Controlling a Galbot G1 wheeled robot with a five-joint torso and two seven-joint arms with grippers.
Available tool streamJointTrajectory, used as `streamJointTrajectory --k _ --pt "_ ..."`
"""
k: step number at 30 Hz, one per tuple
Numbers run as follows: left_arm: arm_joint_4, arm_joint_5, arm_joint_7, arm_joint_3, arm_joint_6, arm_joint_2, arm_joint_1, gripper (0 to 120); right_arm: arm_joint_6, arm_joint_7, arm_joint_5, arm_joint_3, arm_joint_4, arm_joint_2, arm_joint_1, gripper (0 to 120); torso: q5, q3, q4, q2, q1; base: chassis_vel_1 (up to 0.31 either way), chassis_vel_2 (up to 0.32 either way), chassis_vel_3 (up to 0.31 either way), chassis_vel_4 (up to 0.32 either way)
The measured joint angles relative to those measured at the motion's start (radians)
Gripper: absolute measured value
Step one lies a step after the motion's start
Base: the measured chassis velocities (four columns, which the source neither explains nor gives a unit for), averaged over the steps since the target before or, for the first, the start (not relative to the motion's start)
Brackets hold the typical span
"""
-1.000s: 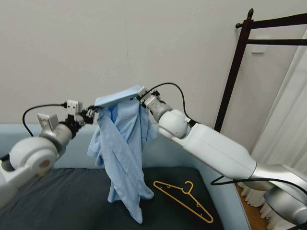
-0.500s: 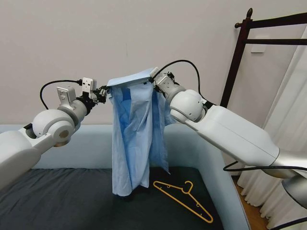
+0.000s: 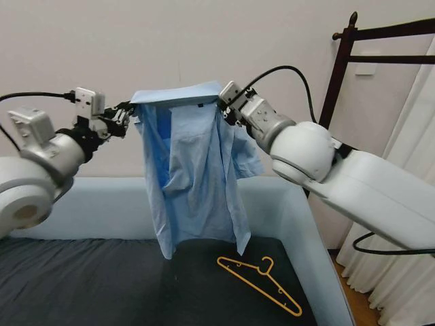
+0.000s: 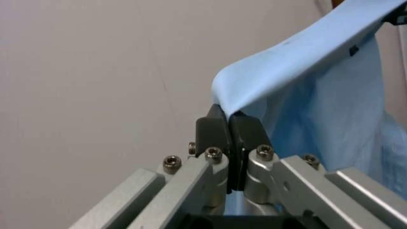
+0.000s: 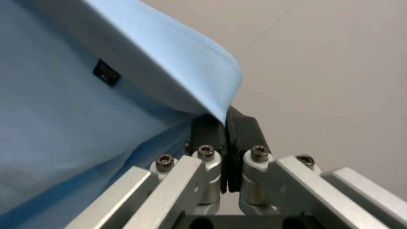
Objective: Pick up the clothes from the sofa and hang them on the clothes hanger.
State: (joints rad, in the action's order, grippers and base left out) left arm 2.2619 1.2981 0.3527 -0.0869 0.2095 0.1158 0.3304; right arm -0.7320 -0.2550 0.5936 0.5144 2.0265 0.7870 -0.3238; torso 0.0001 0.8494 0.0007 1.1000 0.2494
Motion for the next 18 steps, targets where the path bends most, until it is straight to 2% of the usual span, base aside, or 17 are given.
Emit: streamJointTrajectory --k 2,4,5,8,13,15,16,18 --pt "0.05 0.017 0.008 -0.017 0.0 -0.031 -0.001 0 0.0 0.022 0.004 -0.025 0.062 -0.059 0.012 0 0.0003 0.0 -0.0009 0.0 0.0 0.0 0.0 0.0 0.0" --pt "0.053 0.019 0.009 -0.017 0.001 -0.032 -0.002 0 0.0 0.025 0.005 -0.028 0.069 -0.066 0.015 0 0.0003 0.0 -0.001 0.0 0.0 0.0 0.0 0.0 0.0" --pt "0.07 0.027 0.018 -0.018 0.004 -0.035 -0.008 0 -0.001 0.035 0.01 -0.038 0.098 -0.093 0.025 0 0.0004 0.0 -0.0015 0.0 0.0 0.0 0.0 0.0 0.0" --pt "0.081 0.026 0.026 -0.012 0.012 -0.03 0.007 0 -0.001 0.043 0.013 -0.054 0.133 -0.122 0.064 0 0.0003 0.0 -0.0011 0.0 0.0 0.0 0.0 0.0 0.0" --pt "0.038 -0.032 0.027 -0.001 0.011 0.012 0.092 0 -0.001 0.045 0.009 -0.052 0.132 -0.105 0.119 0 -0.0002 0.0 -0.0008 0.0 0.0 0.0 0.0 0.0 0.0" --pt "0.004 -0.082 0.03 0.007 0.011 0.058 0.161 0 -0.001 0.045 -0.023 -0.031 0.109 -0.072 0.176 0 -0.0003 0.0 -0.0008 0.0 0.0 0.0 0.0 0.0 0.0" --pt "0.004 -0.082 0.03 0.007 0.011 0.058 0.161 0 -0.001 0.045 -0.023 -0.031 0.109 -0.072 0.176 0 -0.0003 0.0 -0.0008 0.0 0.0 0.0 0.0 0.0 0.0" --pt "-0.024 -0.142 0.035 0.009 0.015 0.104 0.228 0 -0.001 0.05 -0.095 -0.013 0.079 -0.033 0.243 0 -0.0002 0.001 -0.0007 0.0 0.0 0.0 0.0 0.0 0.0"
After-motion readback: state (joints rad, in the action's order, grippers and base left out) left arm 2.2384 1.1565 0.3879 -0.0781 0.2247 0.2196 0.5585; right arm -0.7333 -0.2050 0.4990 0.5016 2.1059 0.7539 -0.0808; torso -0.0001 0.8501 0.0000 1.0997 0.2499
